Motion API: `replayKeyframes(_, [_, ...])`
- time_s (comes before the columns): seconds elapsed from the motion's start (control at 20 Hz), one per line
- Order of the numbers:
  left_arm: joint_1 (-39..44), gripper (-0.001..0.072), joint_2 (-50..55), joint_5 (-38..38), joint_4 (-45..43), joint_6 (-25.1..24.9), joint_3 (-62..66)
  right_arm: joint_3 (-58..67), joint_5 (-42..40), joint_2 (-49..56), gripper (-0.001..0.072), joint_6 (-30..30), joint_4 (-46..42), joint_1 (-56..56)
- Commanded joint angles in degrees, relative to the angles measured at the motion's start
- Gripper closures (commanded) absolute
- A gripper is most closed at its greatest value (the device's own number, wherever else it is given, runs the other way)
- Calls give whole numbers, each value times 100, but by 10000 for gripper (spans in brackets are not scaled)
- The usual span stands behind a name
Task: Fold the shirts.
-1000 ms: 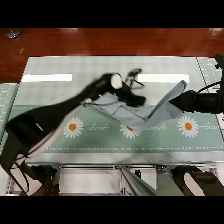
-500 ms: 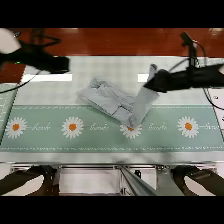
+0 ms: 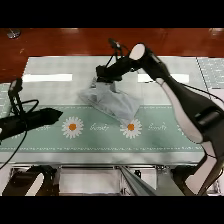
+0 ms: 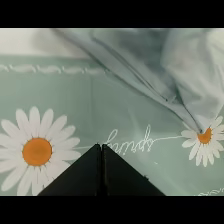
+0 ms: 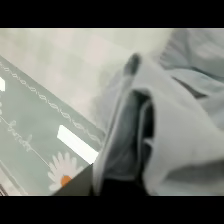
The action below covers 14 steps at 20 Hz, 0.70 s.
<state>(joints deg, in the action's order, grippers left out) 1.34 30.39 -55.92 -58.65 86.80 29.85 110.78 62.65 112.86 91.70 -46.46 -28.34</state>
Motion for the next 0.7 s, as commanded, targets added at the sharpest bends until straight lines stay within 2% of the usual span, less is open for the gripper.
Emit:
replayKeyframes(0.0, [-24,684,-146,514,455,-17,-850,754,-306,931,83,142,702,-225])
replayKeyframes(0.15, [-24,684,11,518,448,-22,-859,754,-26,610,82,-76,1064,273])
replayKeyframes(0.2, [-24,684,11,522,448,-22,-859,754,354,400,83,-101,1056,560])
replayKeyframes(0.3, [-24,684,11,544,448,-22,-859,752,1655,-149,84,-586,960,1259])
replayKeyframes(0.4, [-24,684,11,632,448,-22,-859,584,2909,-861,85,-918,-20,1849])
replayKeyframes(0.45, [-24,684,11,704,448,-22,-861,186,3150,-1360,85,-999,-866,2079])
replayKeyframes(0.5, [-24,684,11,780,448,-20,-861,-420,2949,-1891,85,-966,-1615,2238])
replayKeyframes(0.55, [-24,685,11,855,450,-20,-861,-1261,2347,-2474,85,-761,-2070,2367])
replayKeyframes(0.65, [-24,684,13,905,450,-20,-863,-3604,437,-3766,85,-17,-2197,2520])
